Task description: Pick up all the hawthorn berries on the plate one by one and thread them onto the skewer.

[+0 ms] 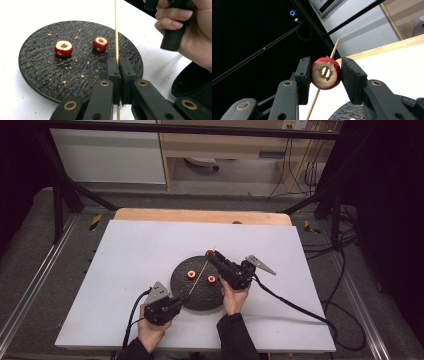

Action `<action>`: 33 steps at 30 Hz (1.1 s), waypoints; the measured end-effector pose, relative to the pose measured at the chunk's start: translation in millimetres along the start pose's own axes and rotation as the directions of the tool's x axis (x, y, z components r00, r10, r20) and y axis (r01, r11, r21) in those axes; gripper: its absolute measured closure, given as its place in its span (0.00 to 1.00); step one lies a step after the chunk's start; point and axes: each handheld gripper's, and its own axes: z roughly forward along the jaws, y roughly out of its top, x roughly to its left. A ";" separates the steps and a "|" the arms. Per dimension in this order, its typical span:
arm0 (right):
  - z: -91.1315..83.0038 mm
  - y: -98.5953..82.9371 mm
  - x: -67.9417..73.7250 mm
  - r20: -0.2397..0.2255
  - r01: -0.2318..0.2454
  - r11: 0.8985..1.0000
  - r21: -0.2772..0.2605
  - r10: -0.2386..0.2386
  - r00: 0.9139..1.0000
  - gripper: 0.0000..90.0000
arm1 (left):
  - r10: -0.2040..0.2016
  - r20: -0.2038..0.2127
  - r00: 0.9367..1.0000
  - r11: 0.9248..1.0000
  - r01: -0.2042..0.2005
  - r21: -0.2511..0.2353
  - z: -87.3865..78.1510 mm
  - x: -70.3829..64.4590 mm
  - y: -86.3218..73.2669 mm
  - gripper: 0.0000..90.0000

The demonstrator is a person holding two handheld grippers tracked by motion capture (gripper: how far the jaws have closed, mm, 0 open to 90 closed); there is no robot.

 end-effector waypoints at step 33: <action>-7.4 -21.9 8.4 -0.021 0.022 0.994 0.107 -0.020 1.000 0.68 | 0.007 0.000 1.000 1.000 -0.007 -0.004 27.8 2.0 37.8 0.98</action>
